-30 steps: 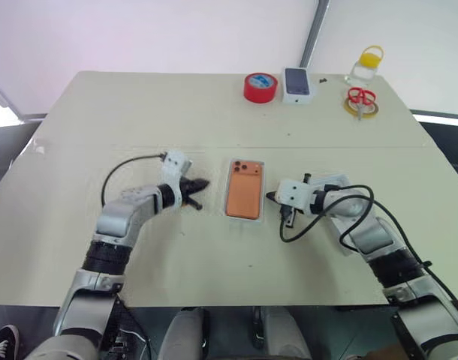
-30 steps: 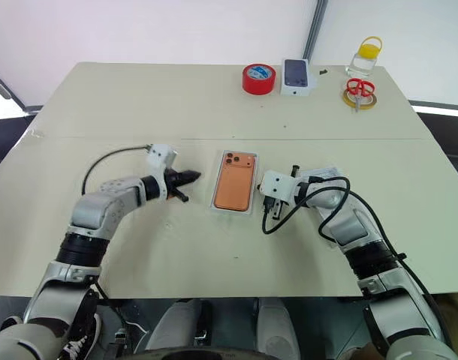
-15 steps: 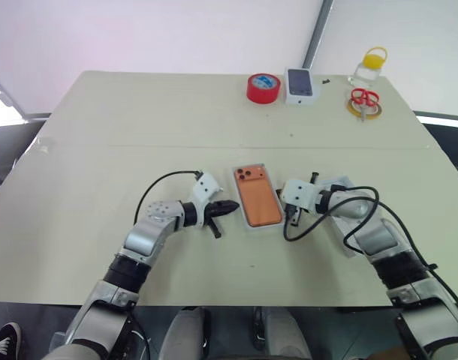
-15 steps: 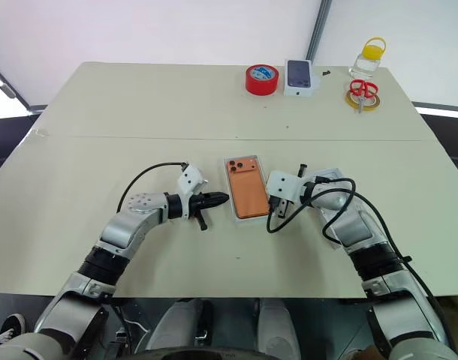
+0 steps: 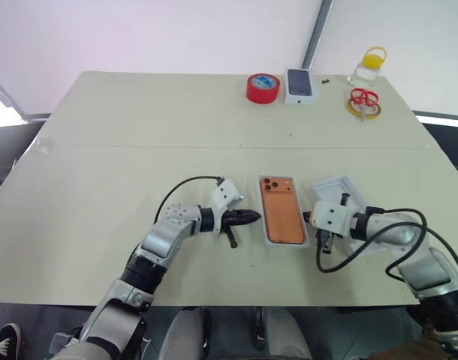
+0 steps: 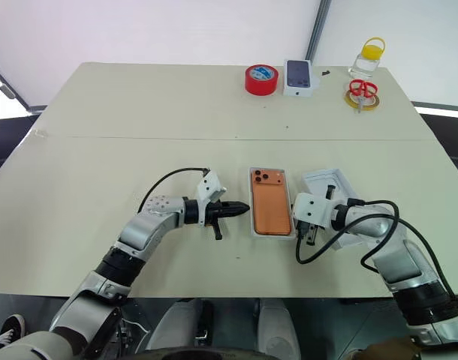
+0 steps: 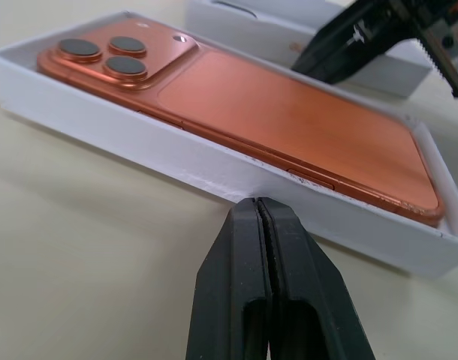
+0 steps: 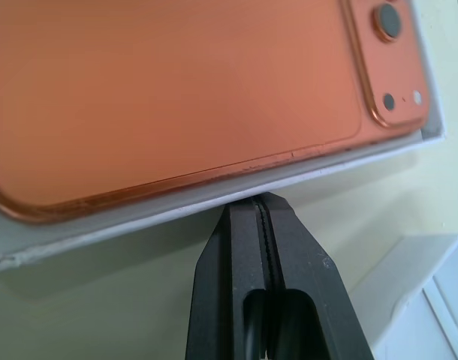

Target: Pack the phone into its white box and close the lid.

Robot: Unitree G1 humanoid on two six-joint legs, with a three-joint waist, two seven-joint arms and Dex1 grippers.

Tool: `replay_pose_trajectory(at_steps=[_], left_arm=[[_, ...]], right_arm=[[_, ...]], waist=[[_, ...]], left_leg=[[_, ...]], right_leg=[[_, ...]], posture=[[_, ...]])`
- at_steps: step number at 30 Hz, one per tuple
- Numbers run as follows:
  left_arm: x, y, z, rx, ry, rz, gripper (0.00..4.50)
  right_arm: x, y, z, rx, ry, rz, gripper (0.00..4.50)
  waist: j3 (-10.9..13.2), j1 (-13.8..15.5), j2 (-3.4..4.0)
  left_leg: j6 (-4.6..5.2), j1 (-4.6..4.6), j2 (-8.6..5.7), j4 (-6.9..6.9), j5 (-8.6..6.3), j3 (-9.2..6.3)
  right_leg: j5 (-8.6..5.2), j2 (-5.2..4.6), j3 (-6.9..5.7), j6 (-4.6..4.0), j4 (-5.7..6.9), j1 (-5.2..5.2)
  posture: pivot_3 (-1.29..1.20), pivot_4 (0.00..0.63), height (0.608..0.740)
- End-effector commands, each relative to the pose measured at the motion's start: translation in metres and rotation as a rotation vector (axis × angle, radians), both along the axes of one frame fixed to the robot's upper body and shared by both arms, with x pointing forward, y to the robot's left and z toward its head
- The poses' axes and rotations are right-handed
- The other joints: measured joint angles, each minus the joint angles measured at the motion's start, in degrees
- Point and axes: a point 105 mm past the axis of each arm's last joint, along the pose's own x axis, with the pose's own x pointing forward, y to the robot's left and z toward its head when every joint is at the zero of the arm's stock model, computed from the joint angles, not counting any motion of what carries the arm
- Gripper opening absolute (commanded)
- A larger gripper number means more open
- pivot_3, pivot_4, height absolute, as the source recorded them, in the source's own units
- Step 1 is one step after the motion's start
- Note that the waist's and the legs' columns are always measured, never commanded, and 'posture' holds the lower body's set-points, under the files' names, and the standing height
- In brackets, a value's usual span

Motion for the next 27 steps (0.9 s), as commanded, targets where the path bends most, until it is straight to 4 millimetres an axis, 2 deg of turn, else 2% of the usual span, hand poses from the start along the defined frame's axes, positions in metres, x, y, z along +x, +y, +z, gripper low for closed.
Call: replay_pose_trajectory(at_steps=[1,6,10,14,17,18,20,22,27], left_arm=[[-0.002,-0.012,0.011,-0.026,-0.043,-0.053,0.07],[0.005,-0.005,0.015,-0.036,-0.049,-0.006,0.07],[0.020,0.014,0.026,-0.060,-0.054,0.084,0.07],[0.036,0.050,0.037,-0.043,-0.095,0.202,0.07],[0.041,0.085,0.042,-0.024,-0.110,0.287,0.07],[0.041,0.091,0.043,-0.017,-0.113,0.298,0.07],[0.037,0.111,0.042,0.000,-0.107,0.328,0.58],[0.031,0.128,0.046,-0.010,-0.091,0.344,1.27],[0.011,0.149,0.054,-0.049,-0.081,0.328,3.89]], right_arm=[[-0.004,-0.002,0.008,0.000,-0.013,0.012,0.00],[-0.002,-0.008,0.012,0.010,-0.024,-0.010,0.00],[0.006,-0.009,0.031,0.118,-0.056,-0.064,0.00],[0.012,-0.006,0.049,0.292,-0.075,-0.115,0.00],[0.010,-0.009,0.056,0.381,-0.030,-0.141,0.00],[0.010,-0.011,0.057,0.389,-0.025,-0.148,0.00],[0.011,-0.020,0.061,0.410,-0.014,-0.190,0.53],[0.010,-0.026,0.065,0.405,-0.019,-0.211,1.26],[0.003,-0.028,0.058,0.339,0.000,-0.261,3.90]], waist=[[0.00,0.10,0.00],[0.00,-0.01,0.00],[0.01,-0.06,0.00],[0.01,-0.28,0.00],[0.02,-0.17,0.02],[0.02,-0.16,0.03],[0.02,-0.04,0.03],[0.03,-0.14,0.04],[0.04,-0.08,0.05]], left_leg=[[0.00,0.00,0.00,0.00,0.00,0.00],[0.00,-0.01,0.00,0.01,0.00,0.00],[0.00,-0.01,0.01,0.01,0.00,0.00],[0.00,0.00,0.07,0.01,0.00,0.00],[0.01,0.01,0.09,-0.01,-0.01,-0.01],[0.01,0.00,0.09,-0.02,-0.01,-0.02],[0.01,0.00,0.08,-0.01,-0.01,0.00],[0.01,-0.02,0.06,-0.01,-0.01,0.00],[0.01,-0.04,0.08,-0.01,-0.02,0.01]], right_leg=[[0.00,0.00,0.00,0.00,0.00,0.00],[0.00,0.00,0.01,0.00,0.00,0.00],[0.00,0.00,0.01,0.00,0.00,-0.01],[0.02,0.05,0.01,0.03,0.01,-0.03],[0.06,0.07,0.00,0.12,0.04,-0.06],[0.06,0.07,0.00,0.11,0.05,-0.06],[0.05,0.05,0.01,0.09,0.04,-0.06],[0.01,0.02,0.01,0.02,0.02,-0.06],[-0.01,0.01,0.03,-0.01,0.03,-0.10]], posture=[[0.00,0.150,0.740],[0.00,0.150,0.740],[0.00,0.150,0.740],[0.00,0.150,0.740],[0.00,0.150,0.740],[0.00,0.150,0.740],[0.00,0.150,0.740],[0.00,0.150,0.740],[0.00,0.150,0.740]])
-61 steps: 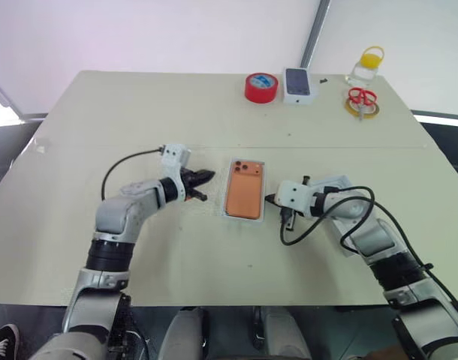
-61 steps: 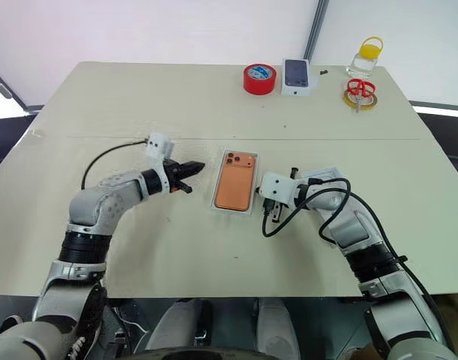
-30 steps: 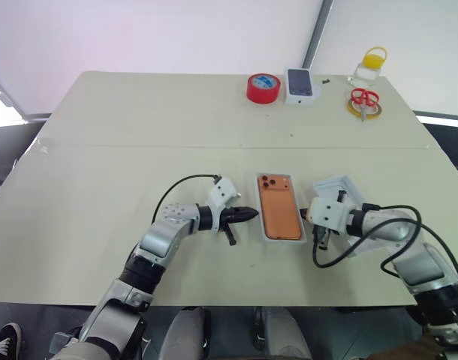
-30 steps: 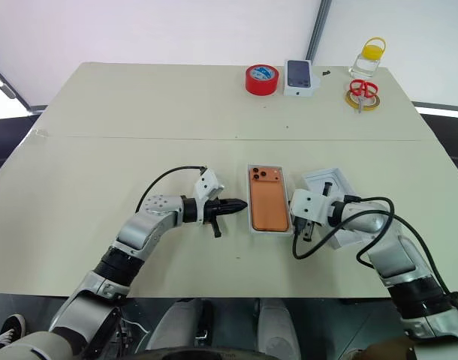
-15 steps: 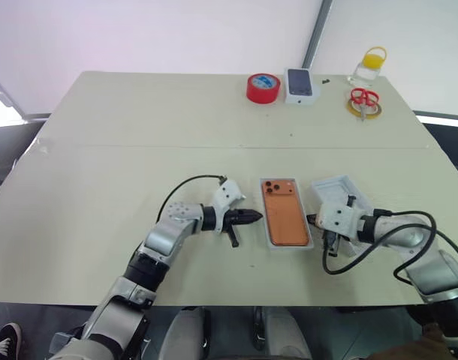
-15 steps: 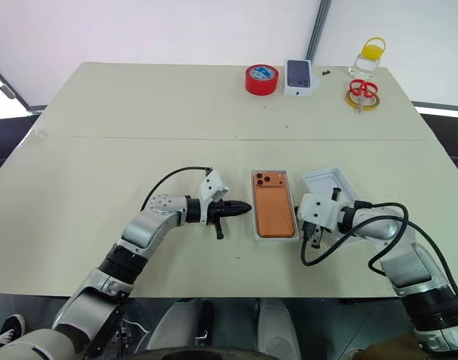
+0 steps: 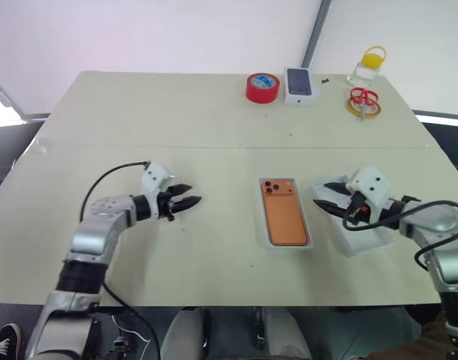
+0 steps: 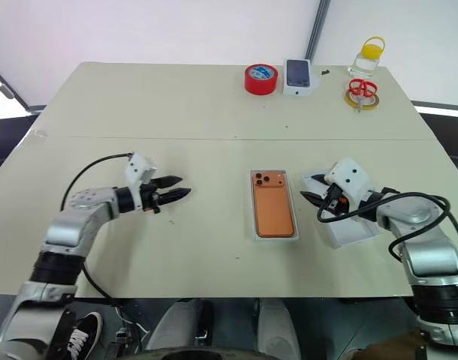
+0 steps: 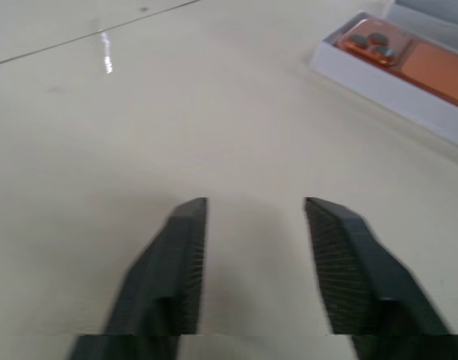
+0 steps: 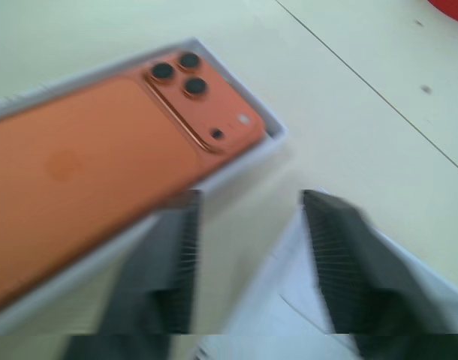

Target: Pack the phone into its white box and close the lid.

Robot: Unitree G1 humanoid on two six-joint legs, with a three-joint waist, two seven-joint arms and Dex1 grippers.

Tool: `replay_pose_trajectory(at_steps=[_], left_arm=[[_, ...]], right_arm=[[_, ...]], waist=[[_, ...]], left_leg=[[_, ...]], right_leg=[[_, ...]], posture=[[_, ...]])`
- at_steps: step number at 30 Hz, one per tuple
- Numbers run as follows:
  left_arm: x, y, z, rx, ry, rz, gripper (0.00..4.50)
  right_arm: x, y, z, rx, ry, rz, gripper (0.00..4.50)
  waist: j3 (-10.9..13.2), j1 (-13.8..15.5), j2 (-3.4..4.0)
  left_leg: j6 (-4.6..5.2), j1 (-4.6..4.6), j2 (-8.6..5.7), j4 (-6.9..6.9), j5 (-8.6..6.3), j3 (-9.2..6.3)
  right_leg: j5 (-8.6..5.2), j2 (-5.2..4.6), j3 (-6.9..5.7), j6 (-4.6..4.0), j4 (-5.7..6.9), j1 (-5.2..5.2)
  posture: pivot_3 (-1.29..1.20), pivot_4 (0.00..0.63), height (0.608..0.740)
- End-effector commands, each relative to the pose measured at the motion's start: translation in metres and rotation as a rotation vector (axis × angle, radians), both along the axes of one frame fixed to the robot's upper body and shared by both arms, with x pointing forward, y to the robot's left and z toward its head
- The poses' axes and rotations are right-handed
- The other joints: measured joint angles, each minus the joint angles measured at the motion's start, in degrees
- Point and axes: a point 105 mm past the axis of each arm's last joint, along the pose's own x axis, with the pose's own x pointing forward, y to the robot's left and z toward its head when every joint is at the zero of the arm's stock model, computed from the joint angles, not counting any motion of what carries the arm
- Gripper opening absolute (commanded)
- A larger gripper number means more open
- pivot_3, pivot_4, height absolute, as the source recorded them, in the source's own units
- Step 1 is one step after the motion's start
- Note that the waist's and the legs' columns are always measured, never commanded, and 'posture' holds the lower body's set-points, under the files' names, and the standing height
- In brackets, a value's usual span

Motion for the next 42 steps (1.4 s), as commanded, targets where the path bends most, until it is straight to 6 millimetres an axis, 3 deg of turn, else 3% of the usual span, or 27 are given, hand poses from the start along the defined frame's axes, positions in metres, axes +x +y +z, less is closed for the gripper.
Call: replay_pose_trajectory(at_steps=[1,10,14,18,28,31,38,42], left_arm=[[-0.015,0.001,0.025,-0.074,-0.051,-0.072,4.41],[-0.043,0.024,0.041,-0.051,-0.256,-0.151,4.46],[-0.065,0.026,0.036,-0.047,-0.277,-0.221,4.46],[-0.084,0.019,0.028,-0.048,-0.268,-0.294,4.46],[-0.086,0.008,0.027,-0.040,-0.315,-0.323,4.46],[-0.085,0.004,0.026,-0.045,-0.323,-0.309,4.50],[-0.086,-0.003,0.024,-0.060,-0.323,-0.281,4.50],[-0.084,-0.004,0.026,-0.060,-0.329,-0.273,4.50]], right_arm=[[-0.005,0.003,0.003,-0.059,-0.011,-0.033,4.44],[-0.020,0.004,-0.020,-0.110,0.103,-0.187,4.48],[-0.028,0.001,-0.021,-0.098,0.162,-0.261,4.48],[-0.043,0.012,-0.029,-0.056,0.333,-0.269,4.48],[-0.031,0.007,-0.025,0.020,0.499,-0.386,4.48],[-0.029,0.009,-0.031,0.042,0.537,-0.407,3.60],[-0.024,0.007,-0.041,0.012,0.538,-0.450,0.07],[-0.018,0.003,-0.043,0.052,0.527,-0.523,0.03]], waist=[[0.00,0.02,0.00],[0.01,0.00,0.01],[0.00,-0.01,0.03],[0.01,0.07,0.04],[0.01,0.09,0.05],[0.01,-0.02,0.04],[-0.04,-0.14,-0.02],[-0.26,-0.30,-0.40]], left_leg=[[0.00,0.00,0.00,0.00,0.00,0.00],[-0.01,-0.06,0.02,0.00,-0.01,0.08],[-0.01,-0.11,0.06,-0.02,-0.01,0.14],[-0.01,-0.14,0.09,-0.02,-0.02,0.18],[0.00,-0.18,0.13,-0.02,-0.02,0.22],[0.02,-0.20,0.12,-0.02,-0.04,0.24],[0.03,-0.17,0.17,-0.02,-0.04,0.27],[0.03,-0.12,0.26,-0.02,-0.04,0.27]], right_leg=[[0.00,0.00,0.00,-0.01,0.00,0.00],[-0.02,-0.02,0.04,-0.04,0.00,-0.12],[-0.04,-0.03,0.05,-0.07,-0.02,-0.21],[-0.04,-0.05,0.07,-0.08,-0.04,-0.24],[-0.05,0.02,0.06,-0.08,-0.06,-0.31],[-0.04,0.01,0.07,-0.08,-0.08,-0.29],[-0.04,0.07,0.09,-0.07,-0.07,-0.29],[-0.04,0.14,0.08,-0.07,-0.07,-0.25]], posture=[[0.00,0.150,0.740],[0.00,0.150,0.740],[0.00,0.150,0.740],[0.00,0.150,0.740],[0.00,0.150,0.740],[0.00,0.150,0.740],[0.00,0.150,0.740],[0.00,0.150,0.740]])
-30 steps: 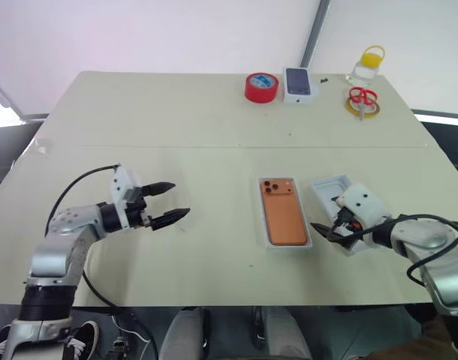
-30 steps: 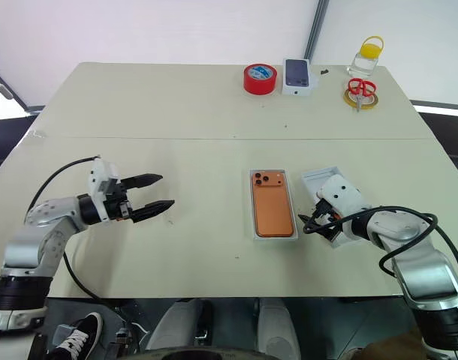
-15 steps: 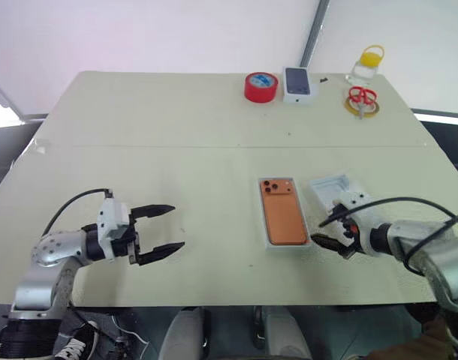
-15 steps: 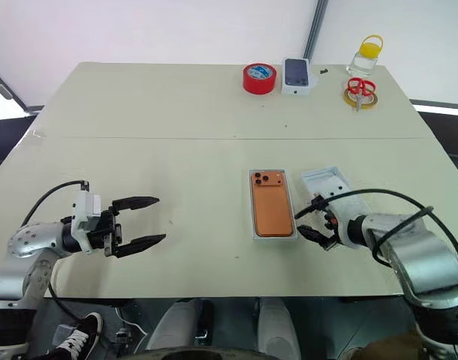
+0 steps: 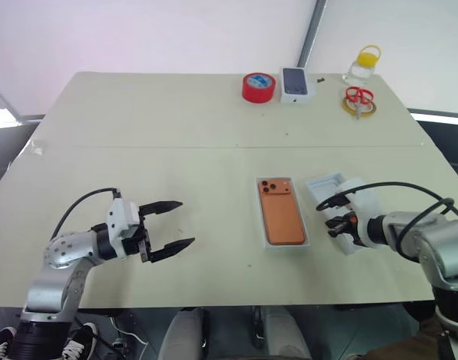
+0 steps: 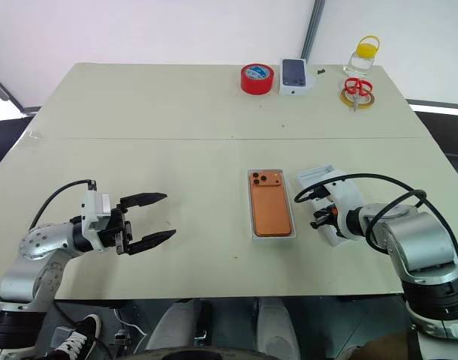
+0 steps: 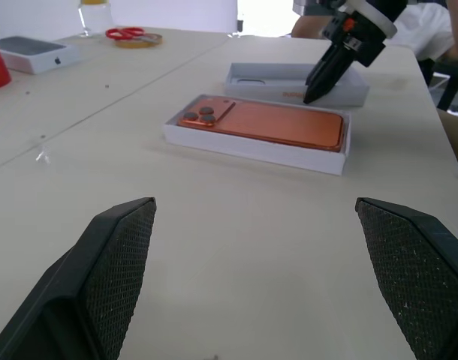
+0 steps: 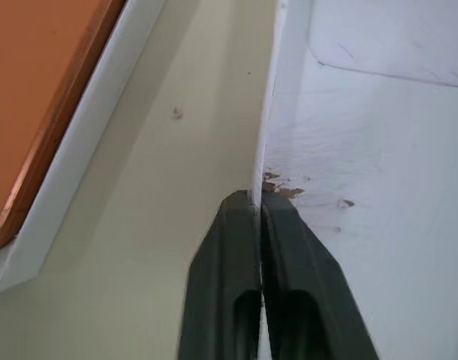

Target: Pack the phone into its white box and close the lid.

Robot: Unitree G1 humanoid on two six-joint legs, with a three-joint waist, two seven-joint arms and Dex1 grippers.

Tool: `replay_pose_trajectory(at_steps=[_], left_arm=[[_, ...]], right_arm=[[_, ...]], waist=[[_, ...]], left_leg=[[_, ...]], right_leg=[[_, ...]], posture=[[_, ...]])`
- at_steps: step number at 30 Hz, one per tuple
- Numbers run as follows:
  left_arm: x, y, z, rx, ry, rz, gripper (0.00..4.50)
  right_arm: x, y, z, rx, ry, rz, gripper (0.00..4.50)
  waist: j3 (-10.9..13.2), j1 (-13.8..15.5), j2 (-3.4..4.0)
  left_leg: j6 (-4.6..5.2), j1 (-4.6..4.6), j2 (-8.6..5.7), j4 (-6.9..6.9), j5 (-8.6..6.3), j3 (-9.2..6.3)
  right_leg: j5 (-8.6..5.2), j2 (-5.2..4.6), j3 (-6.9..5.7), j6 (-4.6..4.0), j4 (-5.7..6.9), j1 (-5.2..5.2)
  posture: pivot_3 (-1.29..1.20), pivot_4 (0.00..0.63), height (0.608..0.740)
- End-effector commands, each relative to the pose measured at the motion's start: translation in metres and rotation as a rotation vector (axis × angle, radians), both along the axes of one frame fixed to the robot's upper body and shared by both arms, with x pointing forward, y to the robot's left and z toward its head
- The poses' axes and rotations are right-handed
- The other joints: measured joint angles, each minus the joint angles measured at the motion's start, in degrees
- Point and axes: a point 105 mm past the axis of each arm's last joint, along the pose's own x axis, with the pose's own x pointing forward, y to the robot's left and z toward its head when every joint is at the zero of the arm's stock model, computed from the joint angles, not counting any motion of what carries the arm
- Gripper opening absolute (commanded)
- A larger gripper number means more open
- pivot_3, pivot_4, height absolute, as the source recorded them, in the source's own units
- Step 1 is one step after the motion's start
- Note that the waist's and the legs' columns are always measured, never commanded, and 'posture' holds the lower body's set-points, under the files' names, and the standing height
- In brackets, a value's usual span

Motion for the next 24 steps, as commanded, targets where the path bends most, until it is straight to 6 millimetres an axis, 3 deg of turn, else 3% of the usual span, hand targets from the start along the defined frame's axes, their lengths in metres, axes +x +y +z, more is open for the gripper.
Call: replay_pose_trajectory(at_steps=[1,8,11,12,15,22,24], left_arm=[[-0.001,-0.006,0.007,0.002,-0.039,-0.015,4.50],[0.007,-0.005,0.010,0.007,-0.046,0.001,4.50],[0.012,-0.003,0.009,0.009,-0.029,0.014,4.50],[0.014,-0.003,0.009,-0.001,-0.017,0.014,4.50],[0.019,-0.004,0.010,-0.032,0.017,0.022,3.63],[0.030,-0.014,0.016,-0.069,-0.004,0.051,0.02],[0.032,-0.017,0.016,-0.092,-0.002,0.053,0.02]], right_arm=[[0.004,-0.002,-0.007,0.028,0.018,-0.071,0.03],[0.021,0.000,0.015,0.143,-0.050,-0.162,0.03],[0.047,0.030,0.073,0.284,-0.342,0.003,0.03],[0.048,0.038,0.081,0.339,-0.374,0.025,0.03],[0.045,0.063,0.091,0.531,-0.384,0.088,0.00],[0.027,0.119,0.091,0.923,-0.275,0.203,0.00],[0.019,0.131,0.092,1.021,-0.226,0.233,0.00]], waist=[[-0.12,-0.13,-0.20],[-0.12,-0.26,-0.19],[0.06,-0.41,0.12],[0.14,-0.48,0.25],[0.13,-0.15,0.25],[0.16,-0.04,0.34],[0.17,-0.03,0.41]], left_leg=[[0.00,0.00,0.03,0.00,0.00,0.00],[0.00,0.01,0.08,0.00,0.00,0.01],[0.00,-0.04,0.07,0.00,0.00,0.07],[0.00,-0.07,0.07,0.00,0.00,0.10],[0.01,-0.08,0.17,-0.07,0.00,0.05],[0.03,-0.07,0.23,-0.07,-0.01,0.02],[0.03,-0.06,0.24,-0.07,-0.01,0.02]], right_leg=[[0.00,0.02,0.00,0.00,0.00,0.01],[0.01,0.05,0.00,-0.01,0.00,-0.02],[0.02,0.05,0.04,-0.01,0.02,-0.10],[0.03,0.07,0.08,-0.01,0.03,-0.15],[0.08,0.23,0.06,0.11,0.10,-0.18],[0.14,0.29,0.07,0.12,0.15,-0.18],[0.15,0.29,0.07,0.11,0.15,-0.18]], posture=[[0.00,0.150,0.740],[0.00,0.150,0.740],[0.00,0.150,0.740],[0.00,0.150,0.740],[0.00,0.150,0.740],[0.00,0.150,0.740],[0.00,0.150,0.740]])
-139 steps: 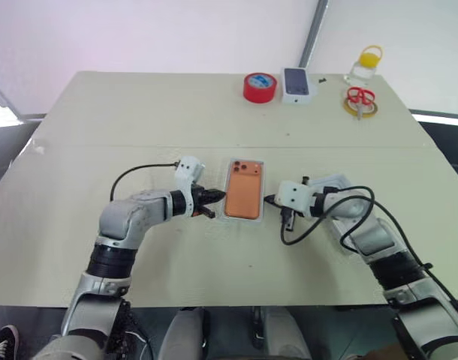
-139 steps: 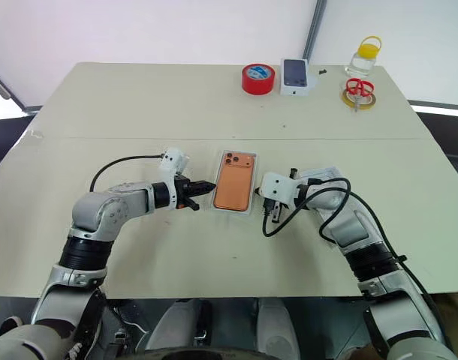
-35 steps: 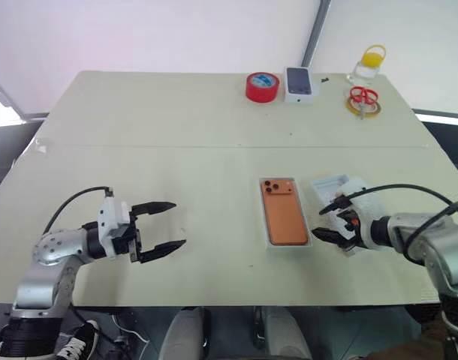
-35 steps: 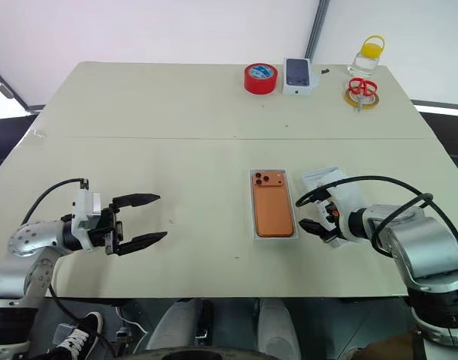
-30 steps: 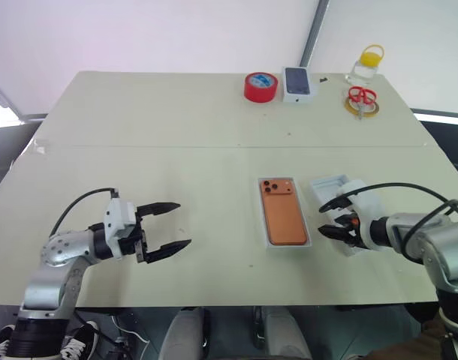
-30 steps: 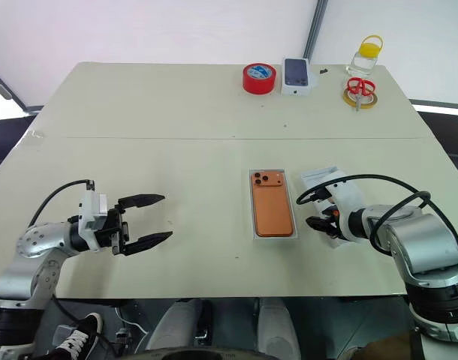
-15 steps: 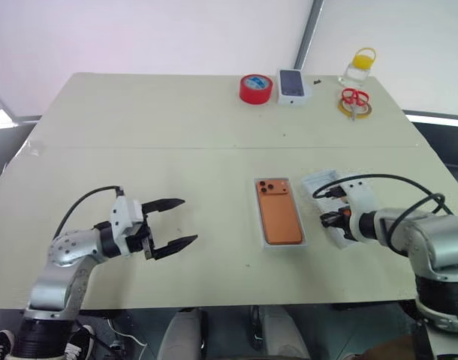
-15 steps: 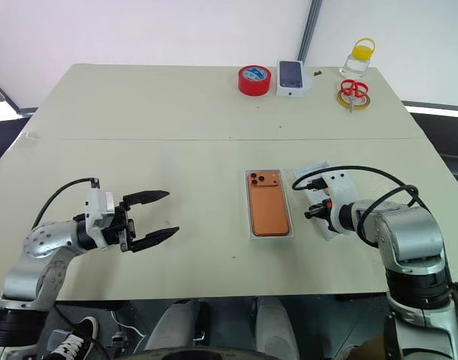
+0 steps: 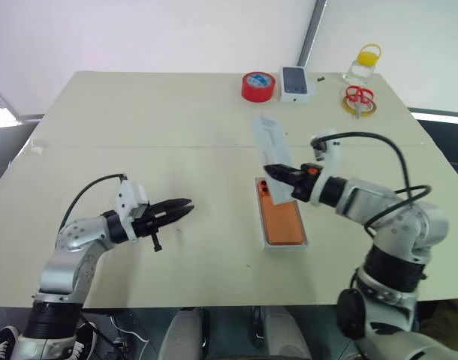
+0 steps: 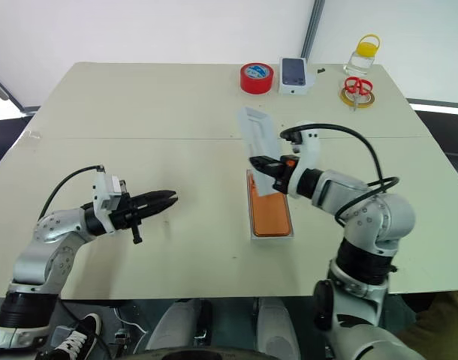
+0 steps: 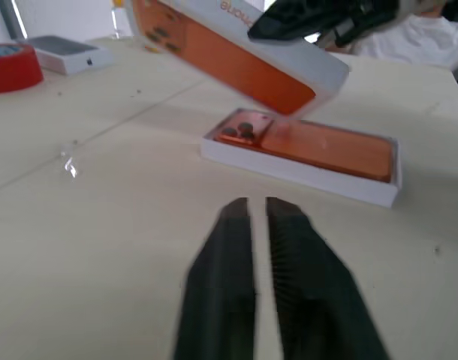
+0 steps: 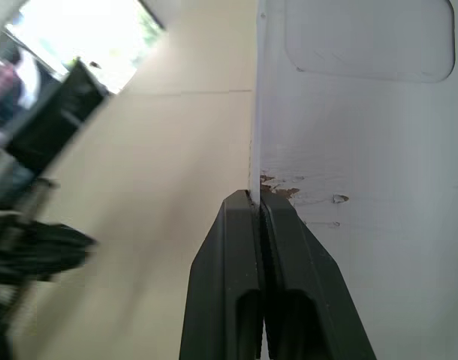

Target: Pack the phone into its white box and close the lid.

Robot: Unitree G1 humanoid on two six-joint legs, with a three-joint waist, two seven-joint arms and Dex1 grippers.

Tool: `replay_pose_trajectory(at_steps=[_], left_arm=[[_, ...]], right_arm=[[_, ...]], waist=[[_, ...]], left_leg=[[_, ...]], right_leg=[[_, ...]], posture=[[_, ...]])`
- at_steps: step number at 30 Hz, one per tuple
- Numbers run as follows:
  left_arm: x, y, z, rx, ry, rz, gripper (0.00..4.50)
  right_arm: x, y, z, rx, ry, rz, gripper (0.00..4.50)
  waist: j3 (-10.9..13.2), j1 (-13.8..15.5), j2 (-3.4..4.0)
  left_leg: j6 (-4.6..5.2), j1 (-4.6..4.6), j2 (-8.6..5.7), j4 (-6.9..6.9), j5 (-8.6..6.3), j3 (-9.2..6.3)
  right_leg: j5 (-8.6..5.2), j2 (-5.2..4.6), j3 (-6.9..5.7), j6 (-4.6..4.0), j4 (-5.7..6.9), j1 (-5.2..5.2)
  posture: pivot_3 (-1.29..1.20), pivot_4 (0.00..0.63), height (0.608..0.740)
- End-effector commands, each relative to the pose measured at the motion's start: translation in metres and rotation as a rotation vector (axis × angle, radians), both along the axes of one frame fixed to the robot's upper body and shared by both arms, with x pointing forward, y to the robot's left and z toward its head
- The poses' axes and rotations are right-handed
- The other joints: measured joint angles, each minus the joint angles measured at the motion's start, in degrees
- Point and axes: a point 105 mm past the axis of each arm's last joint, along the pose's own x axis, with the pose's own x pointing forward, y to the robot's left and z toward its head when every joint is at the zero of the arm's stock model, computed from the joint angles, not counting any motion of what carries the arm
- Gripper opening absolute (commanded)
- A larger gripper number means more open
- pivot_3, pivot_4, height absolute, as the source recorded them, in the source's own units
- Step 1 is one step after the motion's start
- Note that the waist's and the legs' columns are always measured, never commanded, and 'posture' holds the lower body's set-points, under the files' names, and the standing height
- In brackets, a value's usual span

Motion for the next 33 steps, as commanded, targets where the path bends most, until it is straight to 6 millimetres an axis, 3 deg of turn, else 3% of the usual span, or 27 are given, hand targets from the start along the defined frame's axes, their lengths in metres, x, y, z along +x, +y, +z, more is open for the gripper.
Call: replay_pose_trajectory(at_steps=[1,6,12,20,27,33], left_arm=[[0.002,-0.008,0.005,-0.036,-0.012,-0.005,0.02],[0.006,-0.028,0.004,-0.052,-0.031,-0.021,0.02],[0.010,-0.026,0.003,-0.055,-0.018,-0.003,0.02],[0.010,-0.031,0.003,-0.081,0.007,-0.001,0.02],[0.006,-0.051,-0.014,-0.076,0.049,-0.035,0.02],[0.021,-0.078,-0.020,-0.148,0.065,-0.024,0.02]], right_arm=[[-0.016,0.011,0.014,0.121,-0.019,0.083,0.00],[-0.036,0.029,0.011,0.245,0.007,0.184,0.00],[-0.052,0.033,0.001,0.318,0.081,0.226,0.00],[-0.074,0.036,-0.034,0.279,0.351,0.255,0.00],[-0.043,0.024,-0.038,0.269,0.445,0.094,0.00],[-0.031,0.022,-0.034,0.295,0.429,0.053,0.00]], waist=[[0.01,0.02,0.06],[0.01,-0.07,0.13],[0.00,-0.92,0.16],[0.01,-1.32,0.19],[0.00,-1.05,0.16],[-0.02,-0.98,0.12]], left_leg=[[0.00,0.00,0.00,0.00,0.00,0.00],[0.00,-0.01,-0.01,-0.01,0.00,-0.01],[0.00,-0.01,0.00,-0.04,0.00,-0.01],[0.00,-0.01,0.00,-0.10,0.00,0.04],[0.01,0.00,0.01,-0.07,-0.01,0.06],[0.02,-0.01,0.01,-0.02,-0.01,0.05]], right_leg=[[0.00,0.00,0.00,0.00,0.00,-0.01],[0.01,-0.02,-0.01,-0.01,0.00,-0.01],[-0.06,-0.02,0.00,-0.12,0.00,-0.03],[-0.08,-0.06,0.04,-0.14,-0.05,-0.02],[-0.10,0.00,0.06,-0.12,-0.14,0.03],[-0.09,0.01,0.07,-0.10,-0.17,0.08]], posture=[[0.00,0.150,0.740],[0.00,0.150,0.740],[0.00,0.150,0.740],[0.00,0.150,0.740],[0.00,0.150,0.740],[0.00,0.150,0.740]])
